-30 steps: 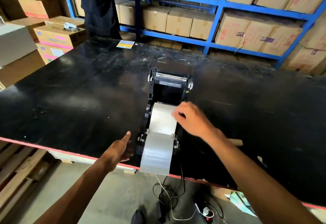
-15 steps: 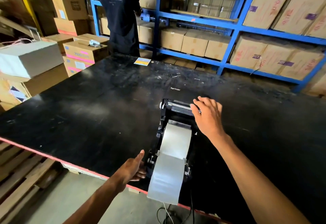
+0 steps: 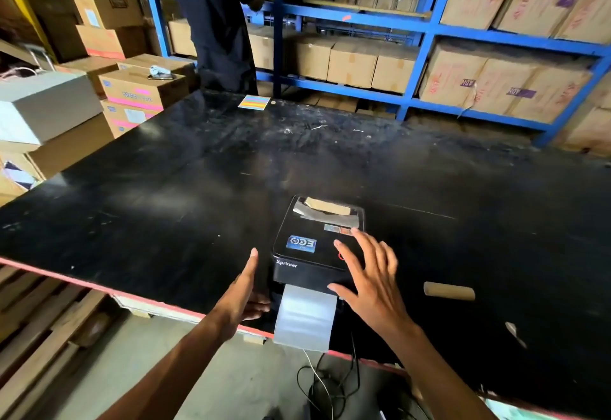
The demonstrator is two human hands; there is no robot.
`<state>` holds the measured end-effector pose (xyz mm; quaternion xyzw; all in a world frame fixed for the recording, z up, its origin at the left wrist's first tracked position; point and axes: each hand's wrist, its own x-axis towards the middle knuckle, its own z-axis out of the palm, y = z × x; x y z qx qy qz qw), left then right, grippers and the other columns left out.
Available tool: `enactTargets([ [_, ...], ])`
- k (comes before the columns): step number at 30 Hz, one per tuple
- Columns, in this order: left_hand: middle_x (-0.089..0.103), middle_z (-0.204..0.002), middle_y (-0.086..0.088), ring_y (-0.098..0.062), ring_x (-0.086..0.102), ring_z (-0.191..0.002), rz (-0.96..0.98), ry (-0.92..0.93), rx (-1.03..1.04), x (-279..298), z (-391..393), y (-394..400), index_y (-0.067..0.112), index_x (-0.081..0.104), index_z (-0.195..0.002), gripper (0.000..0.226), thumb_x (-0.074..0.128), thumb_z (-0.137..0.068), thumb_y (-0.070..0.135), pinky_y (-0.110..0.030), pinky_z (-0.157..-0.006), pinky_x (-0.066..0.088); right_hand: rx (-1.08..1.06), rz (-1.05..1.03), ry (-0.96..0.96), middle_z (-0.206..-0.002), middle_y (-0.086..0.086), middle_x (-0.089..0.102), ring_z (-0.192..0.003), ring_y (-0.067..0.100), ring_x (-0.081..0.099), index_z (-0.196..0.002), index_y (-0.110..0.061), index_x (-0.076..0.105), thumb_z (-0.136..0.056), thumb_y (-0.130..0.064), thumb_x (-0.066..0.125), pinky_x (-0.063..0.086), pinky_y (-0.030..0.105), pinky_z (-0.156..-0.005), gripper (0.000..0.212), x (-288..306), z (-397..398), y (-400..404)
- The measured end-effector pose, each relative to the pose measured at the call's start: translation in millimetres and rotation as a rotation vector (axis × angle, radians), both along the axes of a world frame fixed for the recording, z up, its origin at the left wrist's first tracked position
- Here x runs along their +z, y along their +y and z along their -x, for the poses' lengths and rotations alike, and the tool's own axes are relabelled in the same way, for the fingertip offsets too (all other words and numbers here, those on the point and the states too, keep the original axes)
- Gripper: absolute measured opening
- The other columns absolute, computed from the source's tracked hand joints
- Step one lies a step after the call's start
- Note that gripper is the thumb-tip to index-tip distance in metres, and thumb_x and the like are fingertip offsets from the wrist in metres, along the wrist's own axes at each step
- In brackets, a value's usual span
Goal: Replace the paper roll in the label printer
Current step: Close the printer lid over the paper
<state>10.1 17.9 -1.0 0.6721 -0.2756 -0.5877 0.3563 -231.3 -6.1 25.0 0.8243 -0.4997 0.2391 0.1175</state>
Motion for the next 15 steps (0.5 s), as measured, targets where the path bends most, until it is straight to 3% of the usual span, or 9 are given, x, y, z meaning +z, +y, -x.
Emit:
enactTargets([
  [4,0.076,-0.09,-0.019,-0.029,0.072,-0.081,0.05,-0.085,-0.076,4,0,-4,0.016,0.057,-0.113,0.093,0.047,-0.058,0.091,-0.039,-0.079,0.056,-0.025,-0.142,-0.101,-0.152,0.013,0.035,-0.138,0.028,0.03,-0.141,-0.024,0.04,-0.064,-0.05,0.078,0.027,0.056,-0.111,0.09,-12,-1,9],
  [8,0.076,-0.093,-0.021,-0.033,0.073,-0.088,0.047,-0.096,-0.124,4,-4,-9,0.016,0.056,-0.116,0.09,0.059,-0.058,0.083,-0.041,-0.08,0.058,-0.221,-0.433,-0.649,-0.156,0.001,0.024,-0.142,0.021,0.019,-0.144,-0.034,0.03,-0.069,-0.066,0.061,0.012,0.046,-0.116,0.087,-20,9,9],
  [10,0.076,-0.092,-0.019,-0.033,0.073,-0.088,0.063,-0.103,-0.142,1,-6,-9,0.02,0.06,-0.111,0.081,0.059,-0.059,0.083,-0.039,-0.078,0.058,-0.354,-0.63,-0.865,-0.154,0.003,0.029,-0.141,0.025,0.026,-0.144,-0.035,0.03,-0.075,-0.06,0.065,0.021,0.048,-0.116,0.081,-26,17,6],
  [12,0.077,-0.086,-0.015,-0.03,0.073,-0.086,0.086,-0.108,-0.149,-3,-7,-7,0.023,0.062,-0.105,0.071,0.058,-0.064,0.08,-0.038,-0.076,0.056,-0.374,-0.859,-1.076,-0.151,0.008,0.036,-0.136,0.024,0.037,-0.145,-0.03,0.03,-0.077,-0.055,0.067,0.03,0.039,-0.11,0.08,-34,21,6],
  [15,0.079,-0.08,-0.01,-0.027,0.074,-0.084,0.072,-0.076,-0.146,-9,-6,-5,0.025,0.064,-0.098,0.062,0.058,-0.065,0.078,-0.037,-0.074,0.055,-0.351,-1.042,-1.187,-0.14,0.004,0.049,-0.119,0.014,0.051,-0.138,-0.026,0.043,-0.079,-0.057,0.063,0.036,0.027,-0.095,0.07,-40,20,13],
])
